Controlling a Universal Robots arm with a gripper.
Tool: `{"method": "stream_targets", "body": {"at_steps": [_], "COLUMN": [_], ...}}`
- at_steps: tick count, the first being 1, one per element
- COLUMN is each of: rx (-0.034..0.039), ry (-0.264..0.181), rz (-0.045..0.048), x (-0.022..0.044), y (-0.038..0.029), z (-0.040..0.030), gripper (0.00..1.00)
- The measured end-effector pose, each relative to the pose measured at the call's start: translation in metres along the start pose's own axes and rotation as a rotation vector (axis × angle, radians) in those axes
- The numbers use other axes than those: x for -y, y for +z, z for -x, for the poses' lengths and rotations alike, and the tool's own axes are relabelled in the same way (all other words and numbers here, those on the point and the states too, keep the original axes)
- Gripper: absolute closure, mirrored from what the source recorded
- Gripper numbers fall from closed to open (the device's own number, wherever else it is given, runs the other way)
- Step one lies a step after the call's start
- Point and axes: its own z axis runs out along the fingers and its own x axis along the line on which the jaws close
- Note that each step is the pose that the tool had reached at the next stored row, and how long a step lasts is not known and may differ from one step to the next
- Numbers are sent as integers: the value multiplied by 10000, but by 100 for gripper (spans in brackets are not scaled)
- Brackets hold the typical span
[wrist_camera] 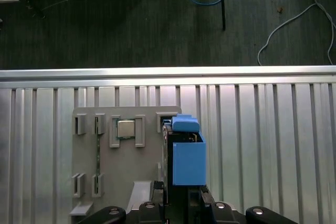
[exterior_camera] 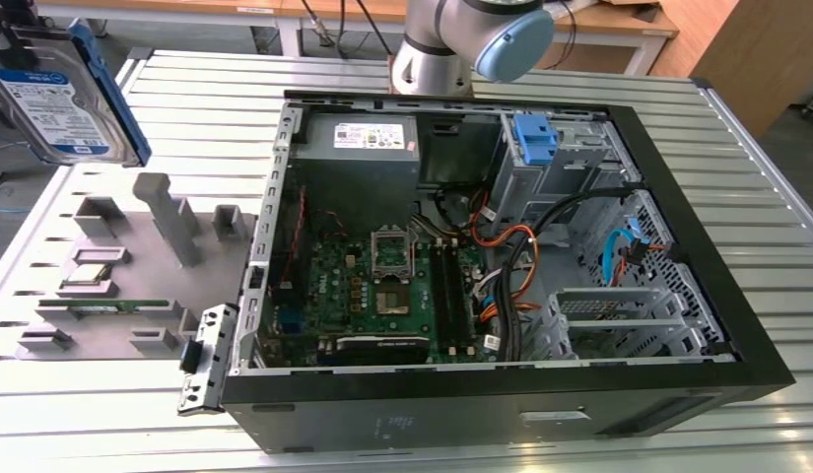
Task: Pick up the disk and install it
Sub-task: 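Pick up the disk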
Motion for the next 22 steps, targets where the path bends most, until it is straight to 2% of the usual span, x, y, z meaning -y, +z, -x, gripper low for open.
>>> {"method": "stream_targets", "body": {"at_steps": [7,22], "rx": [-2,-3], "ry": [1,1], "rz": [-2,1], "x": [0,-4], "y": [-1,-75], "z": [0,5], "gripper": [65,65]}}
